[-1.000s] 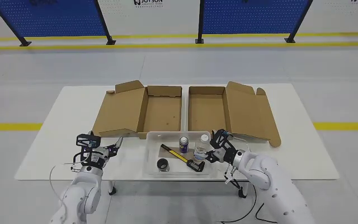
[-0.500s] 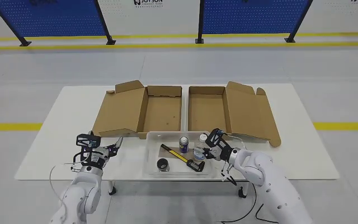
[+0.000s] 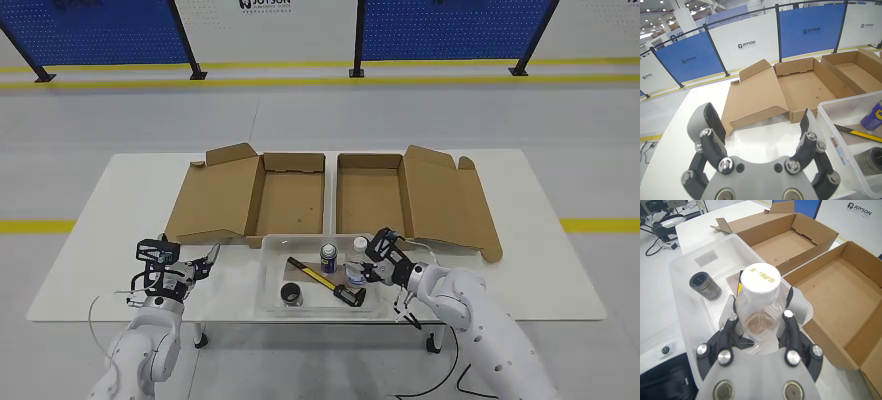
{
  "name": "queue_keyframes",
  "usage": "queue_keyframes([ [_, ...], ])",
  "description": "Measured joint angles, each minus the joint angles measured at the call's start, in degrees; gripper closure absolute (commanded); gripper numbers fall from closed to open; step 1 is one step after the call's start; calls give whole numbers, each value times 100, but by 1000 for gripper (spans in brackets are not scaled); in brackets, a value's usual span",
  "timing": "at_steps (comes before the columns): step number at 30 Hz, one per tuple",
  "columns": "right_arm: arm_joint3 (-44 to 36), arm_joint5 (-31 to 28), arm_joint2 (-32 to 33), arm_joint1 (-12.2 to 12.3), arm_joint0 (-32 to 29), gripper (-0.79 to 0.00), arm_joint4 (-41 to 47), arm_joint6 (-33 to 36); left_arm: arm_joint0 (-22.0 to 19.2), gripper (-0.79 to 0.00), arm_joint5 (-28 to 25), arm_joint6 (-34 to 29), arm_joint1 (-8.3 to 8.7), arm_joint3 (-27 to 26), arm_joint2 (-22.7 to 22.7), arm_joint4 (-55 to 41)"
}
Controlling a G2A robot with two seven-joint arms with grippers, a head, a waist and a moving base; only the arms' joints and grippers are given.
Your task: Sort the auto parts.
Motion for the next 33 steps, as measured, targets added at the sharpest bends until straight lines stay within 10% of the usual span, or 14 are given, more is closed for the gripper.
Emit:
queue_keyframes([
  [33,-2241,-344,937,323,-1095,0,3308,1607,0,-785,0,0,0,0,0,0],
])
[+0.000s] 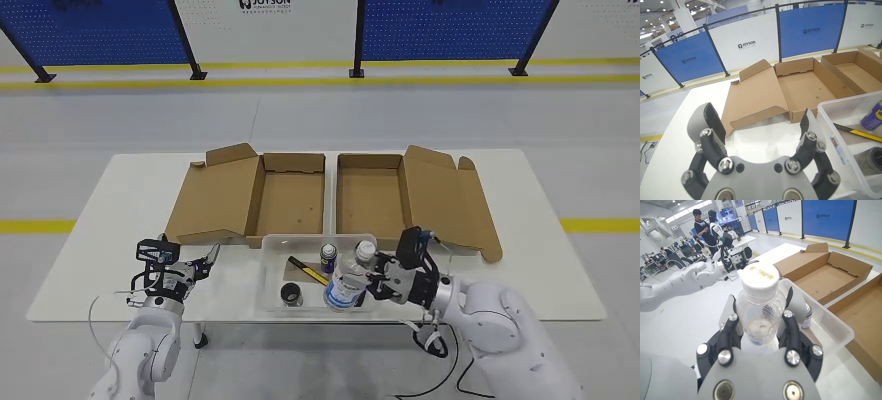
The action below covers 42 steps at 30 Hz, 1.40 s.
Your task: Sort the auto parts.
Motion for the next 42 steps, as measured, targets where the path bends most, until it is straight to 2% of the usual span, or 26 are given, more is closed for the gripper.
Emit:
queue_keyframes([
  [13,4,60,22,8,-9,0,144,33,0,-785,0,0,0,0,0,0],
  [20,-170,201,31,8,-41,0,-127,-337,0,-785,0,0,0,0,0,0],
  [24,173,369,-246,-58,354,0,-336,-642,0,-785,0,0,0,0,0,0],
  [30,1053,714,-669,-211,1297,0,-646,-1224,0,-785,0,0,0,0,0,0],
  [42,3243,1492,-2034,-755,3137,0,-1447,-2573,0,-785,0,0,0,0,0,0],
])
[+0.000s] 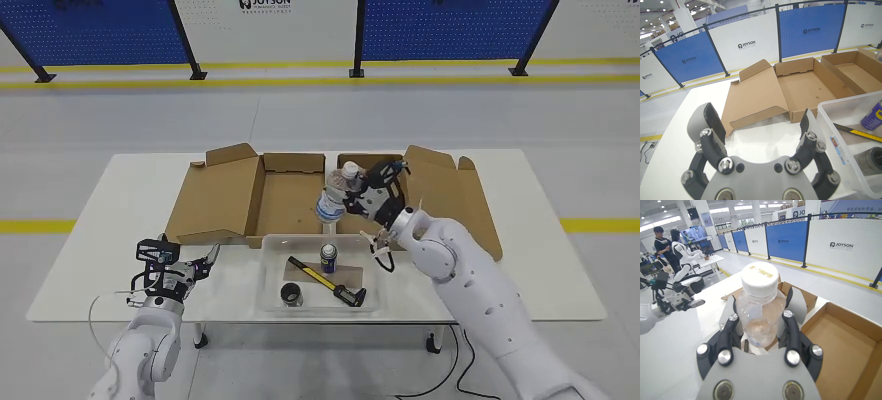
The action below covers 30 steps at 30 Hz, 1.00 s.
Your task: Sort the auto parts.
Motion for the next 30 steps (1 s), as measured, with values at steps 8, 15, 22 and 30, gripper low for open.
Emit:
queue_keyframes([
  [8,1221,-35,-939,-470,731,0,-187,-583,0,-785,0,0,0,0,0,0],
  [15,2140,-195,-1463,-880,1181,0,-97,-852,0,-785,0,0,0,0,0,0],
  [22,2977,-198,-1706,-1243,1456,0,143,-937,0,-785,0,0,0,0,0,0],
  [30,3699,-277,-1845,-1564,1641,0,255,-1011,0,-785,0,0,0,0,0,0],
])
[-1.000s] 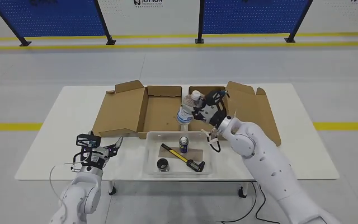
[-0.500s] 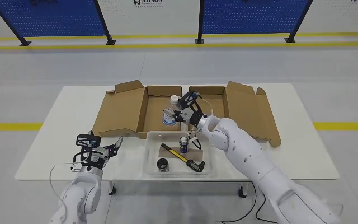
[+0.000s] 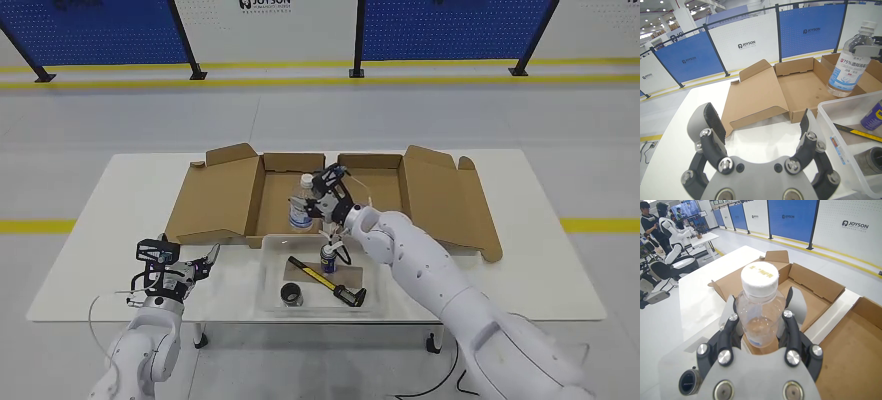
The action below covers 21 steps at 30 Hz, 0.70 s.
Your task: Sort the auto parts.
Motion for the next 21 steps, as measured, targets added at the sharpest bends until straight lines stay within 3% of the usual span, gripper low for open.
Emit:
queue_keyframes([
  [11,729,-197,-35,-306,188,0,102,81,0,-785,0,0,0,0,0,0],
  [17,982,-319,-18,-411,268,-240,58,69,0,-785,0,0,0,0,0,0],
  [21,1105,-402,2,-462,307,-265,29,69,0,-785,0,0,0,0,0,0],
])
